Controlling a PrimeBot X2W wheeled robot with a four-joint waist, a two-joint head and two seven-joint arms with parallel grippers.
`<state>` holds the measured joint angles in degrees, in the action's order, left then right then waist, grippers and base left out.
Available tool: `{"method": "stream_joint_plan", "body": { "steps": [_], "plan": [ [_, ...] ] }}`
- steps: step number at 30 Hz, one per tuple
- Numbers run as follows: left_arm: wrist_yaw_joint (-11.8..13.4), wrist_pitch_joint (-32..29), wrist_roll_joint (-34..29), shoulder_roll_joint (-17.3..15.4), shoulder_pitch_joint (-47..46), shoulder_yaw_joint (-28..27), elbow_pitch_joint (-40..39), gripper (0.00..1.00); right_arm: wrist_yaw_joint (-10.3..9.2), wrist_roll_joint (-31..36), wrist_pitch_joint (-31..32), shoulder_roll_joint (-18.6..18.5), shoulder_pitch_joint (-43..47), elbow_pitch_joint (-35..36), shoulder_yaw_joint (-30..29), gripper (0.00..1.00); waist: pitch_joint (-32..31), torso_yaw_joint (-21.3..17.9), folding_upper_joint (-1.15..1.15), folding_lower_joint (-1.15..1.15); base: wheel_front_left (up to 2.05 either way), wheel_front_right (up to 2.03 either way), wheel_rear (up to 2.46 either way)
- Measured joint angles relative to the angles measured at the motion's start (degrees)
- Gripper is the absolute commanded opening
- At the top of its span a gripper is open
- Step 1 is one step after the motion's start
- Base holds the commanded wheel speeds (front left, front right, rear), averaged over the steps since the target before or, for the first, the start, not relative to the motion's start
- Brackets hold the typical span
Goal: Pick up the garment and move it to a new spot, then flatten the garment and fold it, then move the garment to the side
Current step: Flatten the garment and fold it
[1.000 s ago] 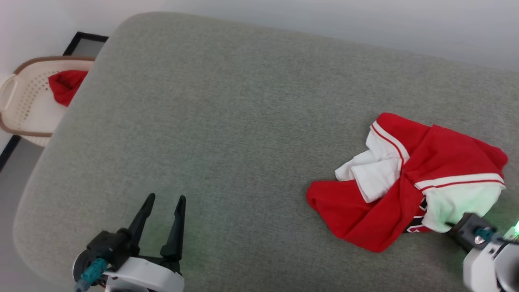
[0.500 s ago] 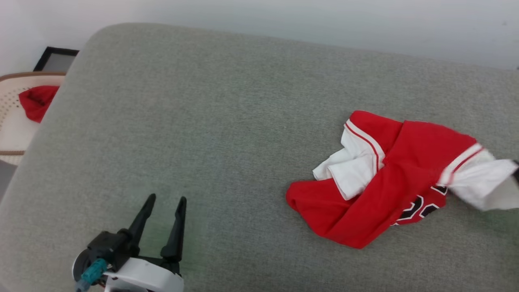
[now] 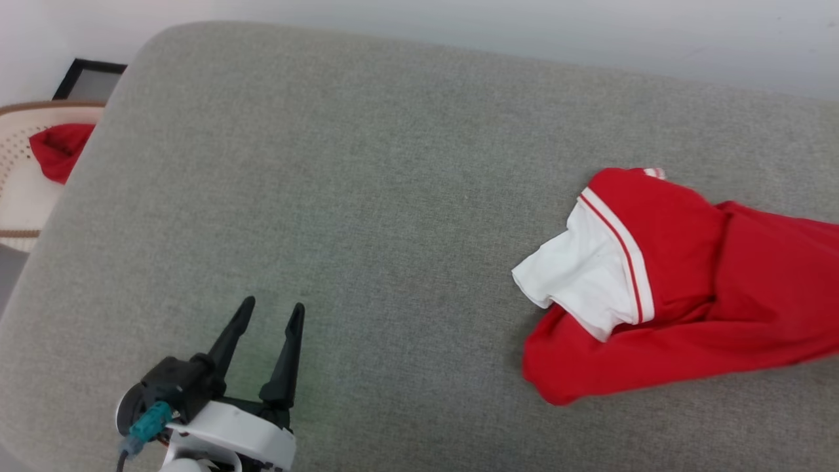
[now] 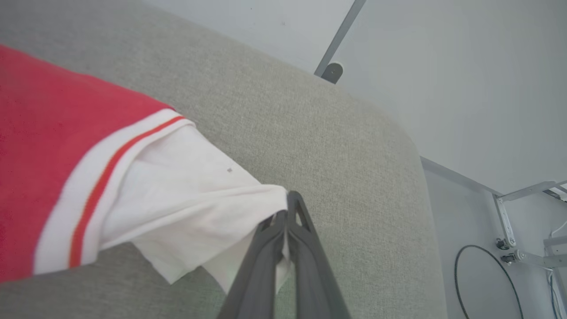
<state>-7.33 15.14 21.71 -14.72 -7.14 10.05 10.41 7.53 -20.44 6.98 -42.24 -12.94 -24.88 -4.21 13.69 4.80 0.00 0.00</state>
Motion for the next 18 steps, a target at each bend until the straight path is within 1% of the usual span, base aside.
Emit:
{"method": "stream_joint_plan", "body": {
  "steps": [4, 8, 9, 10, 11, 12, 15, 18],
  "plan": [
    [0.0, 0.0, 0.16, -0.36, -0.65, 0.15, 0.25, 1.0, 0.0, 3.53, -1.62, 1.0, 0.4, -6.03, -1.71, 0.0, 0.66, 0.46, 0.0, 0.0, 0.0, 0.0, 0.0],
    [0.0, 0.0, 0.24, -1.42, -1.47, 0.96, 0.99, 1.0, 0.0, 5.43, -3.08, 3.22, -1.03, -9.81, -1.66, 0.0, 0.96, 0.17, 0.0, 0.0, 0.0, 0.0, 0.0],
    [0.01, 0.0, 0.4, -1.82, -1.9, 1.56, 1.37, 1.0, 0.0, 5.83, -3.55, 3.61, -1.63, -10.58, -1.67, 0.13, 0.98, -0.02, 0.0, 0.0, 0.0, 0.0, 0.0],
    [0.01, 0.0, 1.2, -2.01, -2.46, 2.36, 1.57, 1.0, 0.0, 6.0, -4.02, 4.11, -2.3, -11.22, -1.89, 0.41, 0.99, -0.22, 0.0, 0.0, 0.0, 0.0, 0.0],
    [0.0, 0.0, 2.21, -2.35, -3.16, 3.34, 1.76, 1.0, 0.0, 6.47, -4.56, 4.6, -3.02, -11.81, -2.0, 0.94, 0.97, -0.44, 0.0, 0.0, 0.0, 0.0, 0.0],
    [-0.01, -0.03, 2.58, -3.23, -4.09, 4.56, 1.96, 1.0, 0.0, 6.98, -5.13, 4.9, -3.5, -12.39, -2.27, 1.0, 0.94, -0.69, 0.0, 0.0, 0.0, 0.0, 0.0],
    [-0.05, -1.9, 4.87, -6.45, -8.32, 7.62, 1.49, 1.0, 0.0, 7.6, -7.45, 5.19, -4.05, -13.22, -4.16, 1.0, 0.67, -1.37, 0.0, 0.0, 0.0, 0.0, 0.0],
    [-0.05, -5.48, 7.3, -10.11, -13.84, 11.18, 0.08, 1.0, 0.0, 7.84, -9.78, 5.19, -4.07, -12.71, -6.91, 1.0, 0.27, -2.23, 0.0, 0.0, 0.0, 0.0, 0.0]
  ]
}}
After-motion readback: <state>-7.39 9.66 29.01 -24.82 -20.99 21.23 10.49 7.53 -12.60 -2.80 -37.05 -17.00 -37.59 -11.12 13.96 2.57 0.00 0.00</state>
